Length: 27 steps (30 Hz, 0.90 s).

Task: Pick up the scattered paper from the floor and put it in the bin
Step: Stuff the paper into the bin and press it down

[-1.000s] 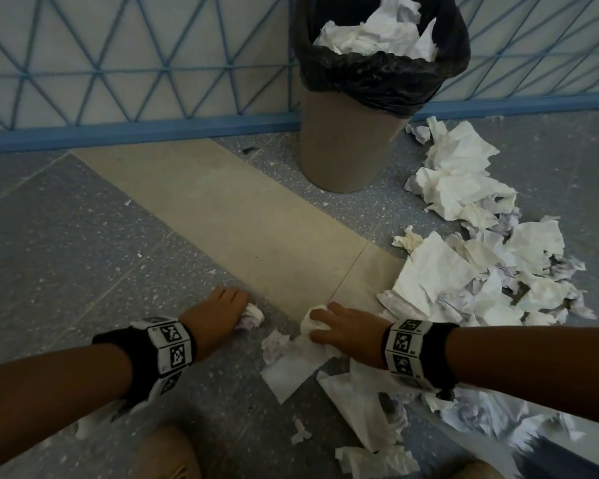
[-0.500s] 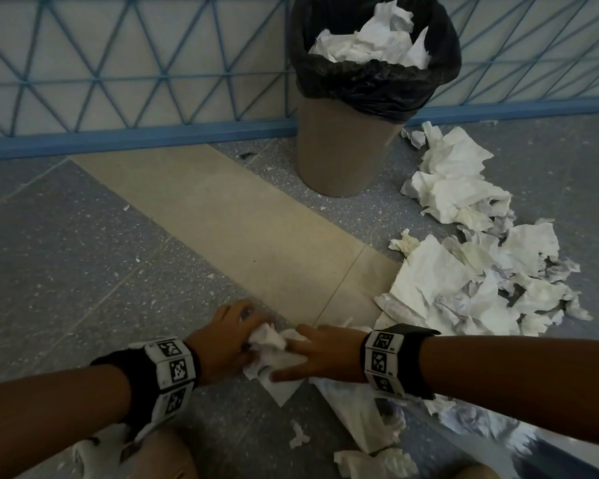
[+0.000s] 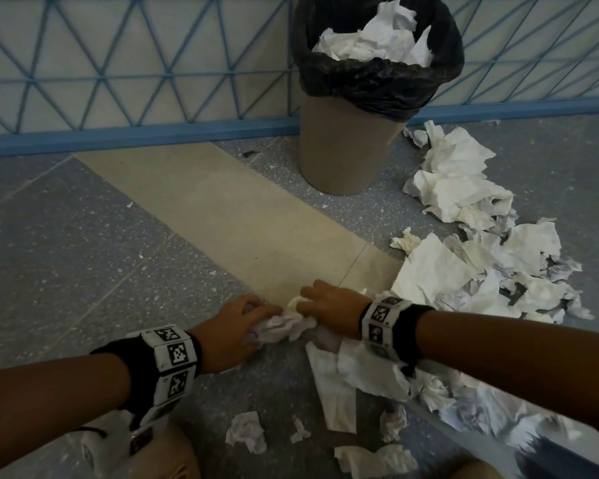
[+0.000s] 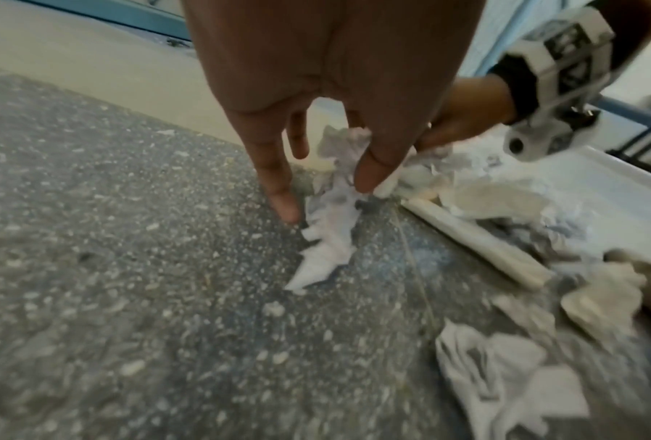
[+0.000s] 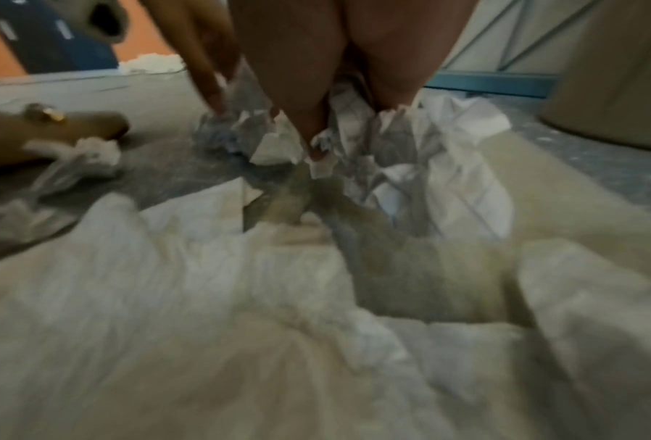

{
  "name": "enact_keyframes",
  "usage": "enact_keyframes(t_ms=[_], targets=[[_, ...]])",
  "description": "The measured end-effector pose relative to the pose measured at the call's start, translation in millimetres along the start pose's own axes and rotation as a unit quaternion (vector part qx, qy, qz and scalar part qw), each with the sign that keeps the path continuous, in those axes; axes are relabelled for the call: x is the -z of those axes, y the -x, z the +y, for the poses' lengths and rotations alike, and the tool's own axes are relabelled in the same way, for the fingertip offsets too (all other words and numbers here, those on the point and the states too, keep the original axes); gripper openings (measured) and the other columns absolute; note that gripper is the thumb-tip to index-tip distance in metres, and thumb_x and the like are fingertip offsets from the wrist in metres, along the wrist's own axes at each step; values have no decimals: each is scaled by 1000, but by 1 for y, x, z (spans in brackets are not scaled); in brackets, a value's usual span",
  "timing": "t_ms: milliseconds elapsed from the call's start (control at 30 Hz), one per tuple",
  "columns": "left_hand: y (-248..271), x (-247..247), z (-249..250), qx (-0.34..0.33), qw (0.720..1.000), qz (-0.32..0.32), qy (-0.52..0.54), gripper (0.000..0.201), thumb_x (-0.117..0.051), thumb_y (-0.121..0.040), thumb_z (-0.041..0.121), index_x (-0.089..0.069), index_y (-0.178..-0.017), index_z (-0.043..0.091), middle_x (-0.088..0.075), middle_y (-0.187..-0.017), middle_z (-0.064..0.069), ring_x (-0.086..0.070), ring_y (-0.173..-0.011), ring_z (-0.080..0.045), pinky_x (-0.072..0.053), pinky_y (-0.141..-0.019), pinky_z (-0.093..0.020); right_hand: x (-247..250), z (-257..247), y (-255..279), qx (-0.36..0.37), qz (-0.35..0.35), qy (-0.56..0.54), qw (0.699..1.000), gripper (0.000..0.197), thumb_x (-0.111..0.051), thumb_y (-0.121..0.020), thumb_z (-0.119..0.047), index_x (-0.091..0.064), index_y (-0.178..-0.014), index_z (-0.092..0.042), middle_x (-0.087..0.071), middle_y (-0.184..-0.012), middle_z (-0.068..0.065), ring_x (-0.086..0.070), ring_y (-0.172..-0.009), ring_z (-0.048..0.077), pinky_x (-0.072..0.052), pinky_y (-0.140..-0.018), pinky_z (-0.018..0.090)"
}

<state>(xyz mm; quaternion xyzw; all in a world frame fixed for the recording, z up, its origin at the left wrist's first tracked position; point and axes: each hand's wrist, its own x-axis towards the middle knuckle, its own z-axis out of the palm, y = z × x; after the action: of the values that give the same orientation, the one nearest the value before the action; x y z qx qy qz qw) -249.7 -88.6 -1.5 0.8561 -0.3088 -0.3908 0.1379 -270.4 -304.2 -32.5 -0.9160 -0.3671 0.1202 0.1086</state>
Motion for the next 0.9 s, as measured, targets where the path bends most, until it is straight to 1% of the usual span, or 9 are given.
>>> enact_keyframes(t_ms=[100, 200, 333, 433, 533, 600, 667, 800, 900], targets=[[1, -7, 1, -7, 997, -40, -71, 56, -48, -93, 31, -22, -143, 39, -11, -154, -1, -18, -141, -27, -24, -116, -39, 8, 14, 2, -20, 23, -7, 1000, 44, -73, -55, 3, -44, -82, -16, -64, -75, 15, -61, -58, 32, -53, -41, 32], [-6, -10, 6, -20, 989, -34, -142, 45, -47, -94, 26, -36, -138, 29, -23, -150, -6, -26, -137, -26, -31, -113, -37, 32, 17, 0, -46, 27, -28, 998, 17, -55, -65, 4, -59, -77, -7, -64, -76, 20, -61, -60, 37, -55, -46, 40], [-20, 2, 8, -22, 984, -58, -165, 38, -45, -94, 21, -47, -132, 17, -39, -141, -10, -40, -129, -26, -37, -107, -33, 78, 18, -5, -77, 96, -75, 990, 20, -46, -73, -2, -64, -81, 0, -63, -83, 25, -62, -70, 39, -53, -63, 38], [-27, 37, 8, -19, 998, 12, -65, 33, -51, -91, 20, -58, -124, 18, -52, -132, -7, -49, -122, -21, -38, -101, -22, 136, 15, -7, -100, 165, -118, 974, 24, -46, -79, -9, -65, -88, 2, -63, -89, 23, -58, -82, 27, -33, -66, 19], [-24, 98, 22, -35, 989, 138, 35, 28, -65, -85, 21, -66, -113, 18, -63, -116, -1, -57, -99, -4, -34, -72, 6, 207, 16, -8, -114, 280, -129, 944, 16, -56, -80, -4, -66, -92, -2, -64, -95, 17, -57, -88, 20, -36, -73, 20], [-18, 146, 42, -64, 969, 219, 93, 24, -70, -80, 19, -69, -104, 22, -68, -100, 3, -58, -77, 12, -35, -64, 9, 255, 26, -7, -135, 363, -125, 914, 15, -61, -79, -5, -65, -94, -4, -63, -93, 7, -56, -89, 15, -40, -77, 17], [-11, 194, 66, -105, 942, 285, 145, 20, -73, -78, 20, -69, -94, 31, -70, -91, 5, -62, -72, 14, -43, -68, 3, 298, 44, -5, -159, 433, -122, 879, 15, -60, -77, -13, -63, -90, -8, -56, -81, -8, -51, -78, 6, -36, -71, 9], [-20, 273, 116, -203, 852, 403, 267, 22, -74, -72, 21, -69, -92, 26, -71, -96, -10, -68, -93, -25, -55, -92, -43, 343, 97, -13, -210, 547, -192, 787, 18, -59, -73, -25, -43, -71, -32, -48, -73, -6, -47, -72, 13, -39, -68, 26], [-52, 306, 148, -212, 792, 516, 249, 30, -65, -69, 27, -63, -98, 21, -66, -102, -6, -64, -101, -22, -51, -94, -30, 336, 134, -31, -291, 548, -208, 756, 18, -57, -83, -19, -40, -83, -21, -57, -91, 9, -49, -74, 12, -40, -66, 23]])
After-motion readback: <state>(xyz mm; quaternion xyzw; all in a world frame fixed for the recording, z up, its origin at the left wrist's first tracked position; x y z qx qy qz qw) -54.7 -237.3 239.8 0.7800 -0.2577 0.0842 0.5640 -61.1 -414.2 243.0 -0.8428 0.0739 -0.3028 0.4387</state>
